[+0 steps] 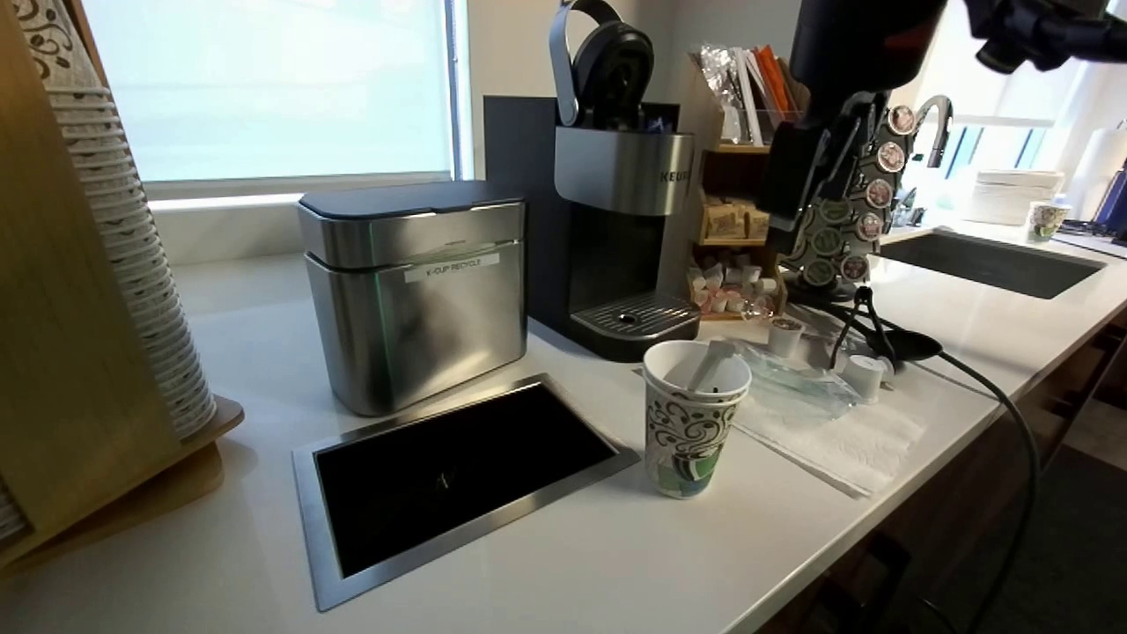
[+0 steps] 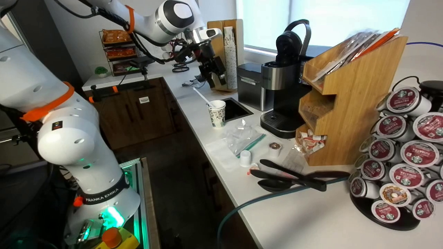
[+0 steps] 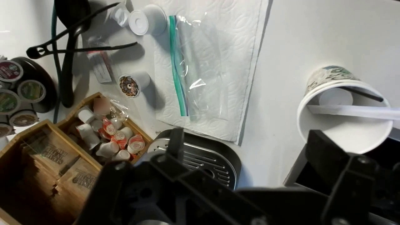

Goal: Take the straw out of the cup

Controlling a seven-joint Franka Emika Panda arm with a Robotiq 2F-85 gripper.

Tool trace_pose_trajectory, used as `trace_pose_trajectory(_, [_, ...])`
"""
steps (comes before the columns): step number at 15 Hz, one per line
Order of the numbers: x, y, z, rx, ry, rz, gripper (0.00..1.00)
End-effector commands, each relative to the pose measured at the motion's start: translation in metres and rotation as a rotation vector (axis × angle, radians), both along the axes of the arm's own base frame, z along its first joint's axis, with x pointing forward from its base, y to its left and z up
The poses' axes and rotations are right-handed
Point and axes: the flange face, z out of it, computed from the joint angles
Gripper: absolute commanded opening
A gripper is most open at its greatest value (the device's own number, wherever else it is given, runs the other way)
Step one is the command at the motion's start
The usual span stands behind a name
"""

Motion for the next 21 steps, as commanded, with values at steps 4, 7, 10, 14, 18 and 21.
trace_pose_trajectory(4, [0.018, 0.007, 0.002, 0.121, -0.113, -0.163, 1.0])
trace_pose_trajectory(7, [0.03, 0.024, -0.007, 0.253, -0.185, -0.232, 1.0])
trace_pose_trajectory(10, [0.033, 0.037, -0.019, 0.4, -0.214, -0.283, 1.0])
trace_pose_trajectory(14, [0.022, 0.036, -0.032, 0.489, -0.137, -0.326, 1.0])
trace_pose_trajectory(18, [-0.005, 0.007, -0.039, 0.347, 0.065, -0.464, 1.0])
trace_pose_trajectory(21, [0.0, 0.003, -0.041, 0.307, 0.101, -0.466, 1.0])
